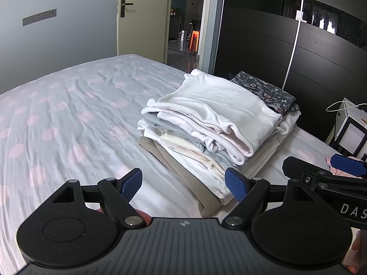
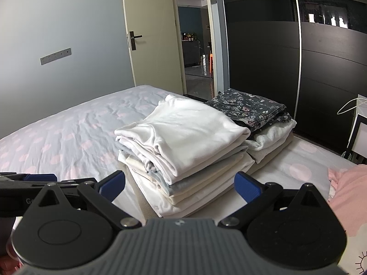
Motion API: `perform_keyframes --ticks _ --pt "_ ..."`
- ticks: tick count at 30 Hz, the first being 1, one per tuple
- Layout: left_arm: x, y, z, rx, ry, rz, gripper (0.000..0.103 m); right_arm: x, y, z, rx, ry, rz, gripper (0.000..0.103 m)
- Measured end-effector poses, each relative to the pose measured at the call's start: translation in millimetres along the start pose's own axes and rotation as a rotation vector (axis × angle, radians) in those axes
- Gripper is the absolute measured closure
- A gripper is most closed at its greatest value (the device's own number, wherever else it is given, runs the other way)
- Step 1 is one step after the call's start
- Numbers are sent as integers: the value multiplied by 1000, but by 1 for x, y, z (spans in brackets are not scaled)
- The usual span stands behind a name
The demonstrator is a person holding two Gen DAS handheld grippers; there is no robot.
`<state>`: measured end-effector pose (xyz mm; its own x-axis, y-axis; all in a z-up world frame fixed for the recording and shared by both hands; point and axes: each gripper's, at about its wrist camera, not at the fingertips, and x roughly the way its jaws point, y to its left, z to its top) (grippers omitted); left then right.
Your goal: Fold clothes
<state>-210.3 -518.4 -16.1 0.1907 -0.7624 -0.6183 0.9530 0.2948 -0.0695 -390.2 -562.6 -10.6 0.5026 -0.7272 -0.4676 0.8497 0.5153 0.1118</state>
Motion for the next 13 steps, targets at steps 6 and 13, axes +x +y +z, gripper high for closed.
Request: perform_keyframes --ticks 6,13 --pt "1 1 -1 -2 9 2 24 1 1 -1 3 7 2 1" --pt "-4 1 -3 2 -19 17 24 -1 2 -2 3 0 6 1"
